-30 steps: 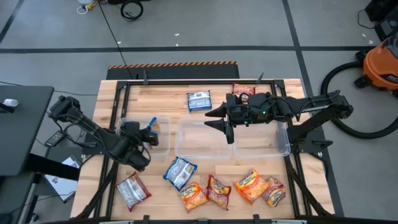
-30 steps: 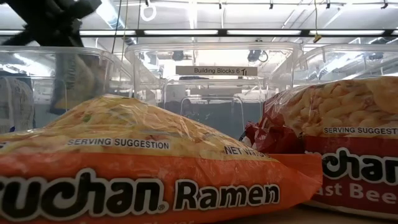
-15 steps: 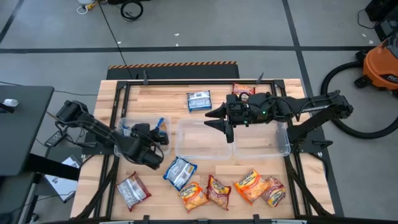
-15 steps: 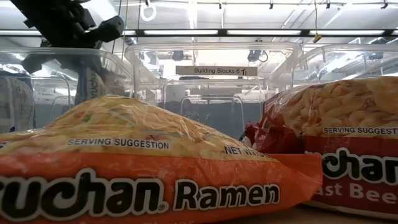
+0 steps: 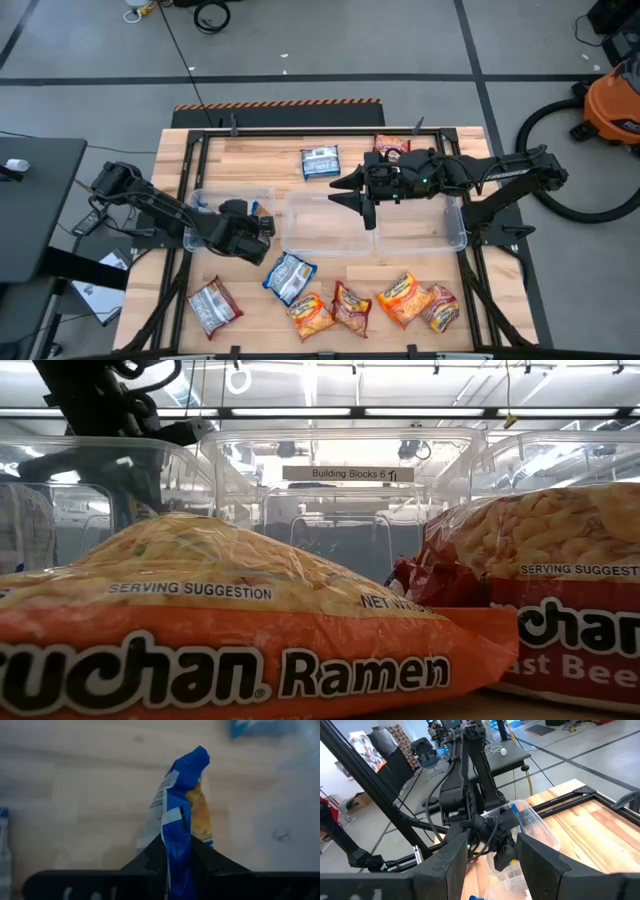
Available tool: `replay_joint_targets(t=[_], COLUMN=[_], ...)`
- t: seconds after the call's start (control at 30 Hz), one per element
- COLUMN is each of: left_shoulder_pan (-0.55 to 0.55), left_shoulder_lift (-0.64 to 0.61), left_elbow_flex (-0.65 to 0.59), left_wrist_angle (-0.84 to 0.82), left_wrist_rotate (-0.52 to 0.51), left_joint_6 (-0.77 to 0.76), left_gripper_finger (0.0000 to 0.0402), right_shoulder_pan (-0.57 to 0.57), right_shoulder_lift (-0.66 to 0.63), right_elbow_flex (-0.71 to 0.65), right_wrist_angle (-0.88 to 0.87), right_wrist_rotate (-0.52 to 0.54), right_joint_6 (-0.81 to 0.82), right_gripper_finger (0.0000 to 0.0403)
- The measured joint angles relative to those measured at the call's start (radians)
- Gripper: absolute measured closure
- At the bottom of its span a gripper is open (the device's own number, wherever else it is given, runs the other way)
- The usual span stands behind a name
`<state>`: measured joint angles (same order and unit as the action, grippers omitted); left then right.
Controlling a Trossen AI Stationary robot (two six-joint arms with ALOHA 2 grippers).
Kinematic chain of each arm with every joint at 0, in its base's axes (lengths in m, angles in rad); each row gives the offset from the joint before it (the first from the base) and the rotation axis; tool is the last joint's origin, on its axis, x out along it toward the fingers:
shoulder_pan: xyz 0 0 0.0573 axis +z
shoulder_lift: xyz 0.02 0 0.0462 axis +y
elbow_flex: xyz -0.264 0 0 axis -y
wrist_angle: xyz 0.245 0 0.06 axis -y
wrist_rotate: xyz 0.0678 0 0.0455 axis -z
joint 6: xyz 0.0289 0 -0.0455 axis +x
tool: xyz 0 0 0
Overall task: Sort Maruchan noodles
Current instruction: Put the blue noodle pack into the left transparent bin
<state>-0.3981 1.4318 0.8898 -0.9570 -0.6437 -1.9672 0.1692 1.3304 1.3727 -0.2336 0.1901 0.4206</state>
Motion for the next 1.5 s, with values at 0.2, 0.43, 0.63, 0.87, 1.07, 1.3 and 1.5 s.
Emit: replay_joint_targets(t=[0.2, 0.43, 0.63, 0.87, 1.07, 1.3, 1.5], left_shoulder_pan=[0.005, 0.021, 0.092, 0.163, 0.166, 0.166, 0.166], left_shoulder_lift=[-0.038, -0.098, -0.106, -0.103, -0.107, -0.168, -0.231], left_elbow_flex=[0.000, 0.001, 0.001, 0.001, 0.001, 0.002, 0.002], left_wrist_angle=[0.058, 0.145, 0.232, 0.230, 0.217, 0.206, 0.202], left_wrist_rotate=[0.053, 0.078, 0.156, 0.227, 0.254, 0.227, 0.235], left_joint_6=[0.132, 0.253, 0.405, 0.471, 0.514, 0.539, 0.585], left_gripper_finger=[0.0295, 0.0270, 0.0269, 0.0269, 0.0269, 0.0263, 0.0219], right_shoulder_pan=[0.000, 0.000, 0.000, 0.000, 0.000, -0.006, -0.016], right_shoulder_lift=[0.000, 0.000, 0.000, 0.000, 0.000, 0.000, 0.000], right_elbow_flex=[0.000, 0.000, 0.000, 0.000, 0.000, 0.000, 0.000], right_wrist_angle=[0.000, 0.000, 0.002, 0.014, 0.014, 0.016, 0.023], right_wrist_rotate=[0.000, 0.000, -0.001, -0.001, -0.001, -0.001, -0.001], right_joint_6=[0.000, 0.000, 0.000, 0.000, -0.001, 0.004, 0.004], right_gripper_finger=[0.0226, 0.0226, 0.0226, 0.0226, 0.0226, 0.0226, 0.0226])
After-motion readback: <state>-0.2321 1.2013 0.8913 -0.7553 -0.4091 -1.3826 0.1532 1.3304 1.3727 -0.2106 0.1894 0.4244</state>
